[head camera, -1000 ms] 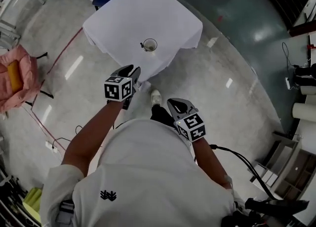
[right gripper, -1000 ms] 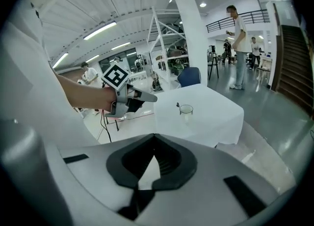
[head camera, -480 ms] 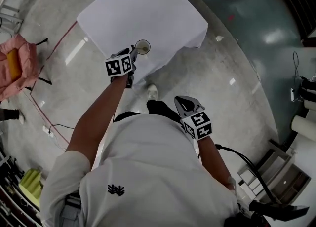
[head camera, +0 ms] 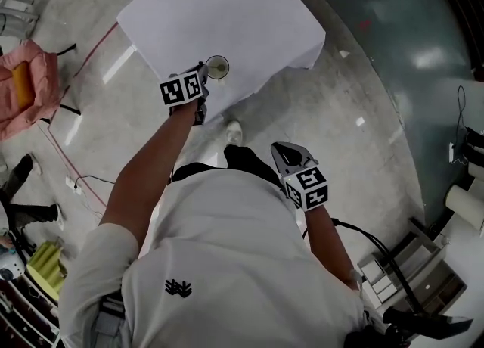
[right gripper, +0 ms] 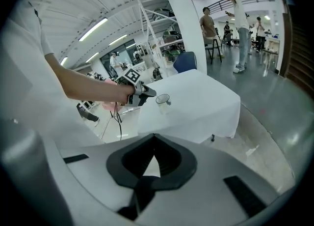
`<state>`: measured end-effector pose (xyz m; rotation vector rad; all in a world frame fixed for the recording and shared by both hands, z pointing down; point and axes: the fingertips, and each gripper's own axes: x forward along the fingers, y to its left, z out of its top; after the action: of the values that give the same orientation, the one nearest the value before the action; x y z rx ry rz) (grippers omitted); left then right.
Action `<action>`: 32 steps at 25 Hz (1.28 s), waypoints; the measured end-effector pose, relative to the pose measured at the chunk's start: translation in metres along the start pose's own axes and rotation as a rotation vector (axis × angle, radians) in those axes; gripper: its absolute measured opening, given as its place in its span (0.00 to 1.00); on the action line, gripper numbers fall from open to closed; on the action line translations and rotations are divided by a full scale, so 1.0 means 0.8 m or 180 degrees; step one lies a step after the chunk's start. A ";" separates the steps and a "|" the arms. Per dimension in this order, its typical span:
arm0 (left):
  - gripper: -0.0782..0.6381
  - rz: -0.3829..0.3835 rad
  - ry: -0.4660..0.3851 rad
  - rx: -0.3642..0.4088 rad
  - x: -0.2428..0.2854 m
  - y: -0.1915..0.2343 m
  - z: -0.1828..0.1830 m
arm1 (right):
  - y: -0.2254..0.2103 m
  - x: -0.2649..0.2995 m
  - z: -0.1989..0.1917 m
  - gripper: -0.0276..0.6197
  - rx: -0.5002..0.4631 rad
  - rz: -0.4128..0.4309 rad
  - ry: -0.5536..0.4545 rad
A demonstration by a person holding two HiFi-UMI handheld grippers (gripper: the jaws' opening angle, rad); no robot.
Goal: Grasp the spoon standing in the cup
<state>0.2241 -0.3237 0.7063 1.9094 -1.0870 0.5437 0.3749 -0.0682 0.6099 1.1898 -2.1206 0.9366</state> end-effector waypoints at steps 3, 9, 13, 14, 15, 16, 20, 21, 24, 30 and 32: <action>0.18 0.0016 -0.0091 0.0107 -0.016 -0.007 0.012 | -0.003 0.005 0.007 0.06 -0.0031 0.0071 -0.0043; 0.18 -0.0009 -0.0271 0.0233 -0.065 -0.025 0.034 | -0.002 0.012 0.022 0.06 -0.0101 0.0223 -0.0145; 0.18 -0.0074 -0.0409 0.0234 -0.109 -0.032 0.041 | 0.011 0.018 0.025 0.06 -0.0116 0.0308 -0.0183; 0.18 -0.0101 -0.0442 0.0220 -0.119 -0.036 0.042 | 0.014 0.018 0.026 0.06 -0.0130 0.0321 -0.0189; 0.18 -0.0138 -0.0474 0.0200 -0.129 -0.041 0.044 | 0.016 0.018 0.027 0.06 -0.0142 0.0334 -0.0198; 0.18 -0.0177 -0.0505 0.0179 -0.139 -0.046 0.045 | 0.019 0.018 0.028 0.06 -0.0149 0.0350 -0.0210; 0.18 -0.0313 -0.0599 0.0181 -0.181 -0.059 0.052 | 0.041 0.022 0.037 0.06 -0.0123 0.0435 -0.0285; 0.18 -0.0339 -0.0625 0.0192 -0.192 -0.060 0.054 | 0.048 0.024 0.040 0.06 -0.0129 0.0451 -0.0299; 0.18 -0.0412 -0.0715 0.0157 -0.227 -0.059 0.055 | 0.071 0.029 0.046 0.06 -0.0213 0.0492 -0.0310; 0.18 -0.0531 -0.0852 0.0125 -0.305 -0.045 0.055 | 0.118 0.039 0.059 0.06 -0.0332 0.0552 -0.0367; 0.18 -0.0565 -0.0893 0.0094 -0.332 -0.033 0.052 | 0.138 0.045 0.058 0.06 -0.0376 0.0553 -0.0332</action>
<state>0.1050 -0.2241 0.4849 2.1281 -1.0726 0.1970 0.2563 -0.0814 0.5730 1.0291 -2.3583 0.8253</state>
